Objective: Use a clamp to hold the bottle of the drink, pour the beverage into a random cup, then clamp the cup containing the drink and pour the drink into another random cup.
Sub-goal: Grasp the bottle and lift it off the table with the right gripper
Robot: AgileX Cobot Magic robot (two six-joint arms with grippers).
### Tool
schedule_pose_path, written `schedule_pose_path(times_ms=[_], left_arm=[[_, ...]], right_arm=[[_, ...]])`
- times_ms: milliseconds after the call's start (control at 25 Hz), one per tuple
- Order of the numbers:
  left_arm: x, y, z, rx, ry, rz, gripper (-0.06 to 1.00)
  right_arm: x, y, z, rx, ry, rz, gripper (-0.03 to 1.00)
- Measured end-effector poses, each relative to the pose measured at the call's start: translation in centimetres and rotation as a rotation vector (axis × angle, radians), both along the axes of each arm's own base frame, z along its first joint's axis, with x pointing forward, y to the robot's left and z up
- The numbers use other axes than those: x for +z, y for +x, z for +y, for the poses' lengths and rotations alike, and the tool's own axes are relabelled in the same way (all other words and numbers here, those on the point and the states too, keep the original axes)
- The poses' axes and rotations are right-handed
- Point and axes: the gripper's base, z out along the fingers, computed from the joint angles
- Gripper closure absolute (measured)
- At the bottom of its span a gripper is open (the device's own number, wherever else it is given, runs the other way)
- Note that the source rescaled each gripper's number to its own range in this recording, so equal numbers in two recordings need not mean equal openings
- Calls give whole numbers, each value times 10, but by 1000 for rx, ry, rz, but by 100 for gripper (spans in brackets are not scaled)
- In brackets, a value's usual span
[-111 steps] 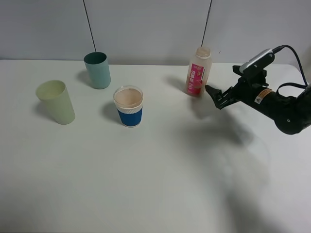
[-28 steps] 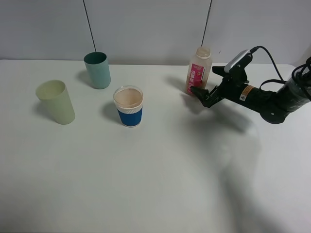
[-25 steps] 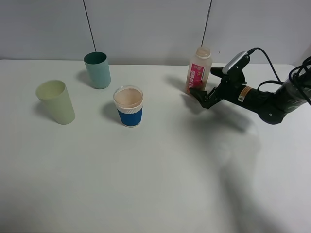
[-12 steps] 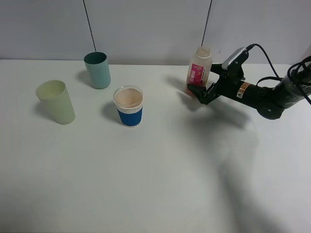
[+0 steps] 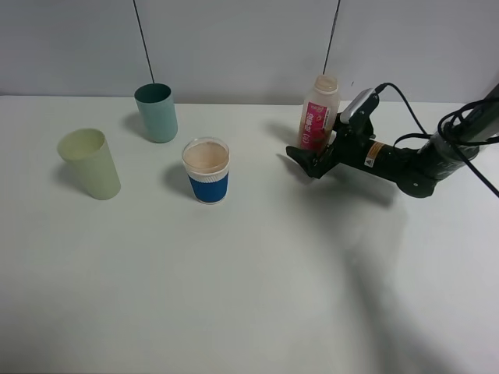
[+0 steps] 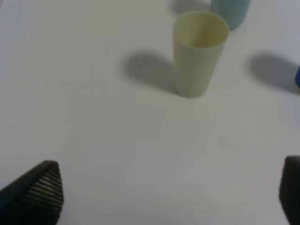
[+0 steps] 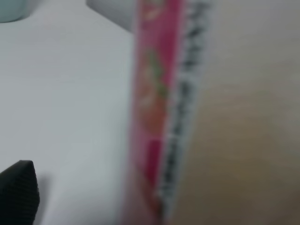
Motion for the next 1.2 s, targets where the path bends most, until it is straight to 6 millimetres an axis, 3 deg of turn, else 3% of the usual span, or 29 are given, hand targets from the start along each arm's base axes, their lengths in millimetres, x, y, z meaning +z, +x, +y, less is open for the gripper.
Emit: schedule_pose_path(times_ms=[320, 400, 440, 480, 520, 560, 600, 640, 720, 1200], left_arm=[[0, 0, 0, 0, 0, 0, 17], [0, 0, 0, 0, 0, 0, 17], [0, 0, 0, 0, 0, 0, 17], [0, 0, 0, 0, 0, 0, 17], [0, 0, 0, 0, 0, 0, 17], [0, 0, 0, 0, 0, 0, 17], [0, 0, 0, 0, 0, 0, 17], [0, 0, 0, 0, 0, 0, 17], [0, 0, 0, 0, 0, 0, 17], [0, 0, 0, 0, 0, 0, 17]], right_arm=[[-4, 0, 8, 34, -2, -2, -3], [-4, 0, 8, 34, -2, -2, 5], [-4, 0, 8, 34, -2, -2, 14], [-4, 0, 8, 34, -2, -2, 14], [-4, 0, 8, 33, -2, -2, 36], [-3, 0, 8, 26, 0, -2, 51], [-3, 0, 8, 26, 0, -2, 51], [-3, 1, 7, 20, 3, -2, 72], [-3, 1, 8, 21, 8, -8, 97], [-1, 3, 11, -11, 24, 4, 95]])
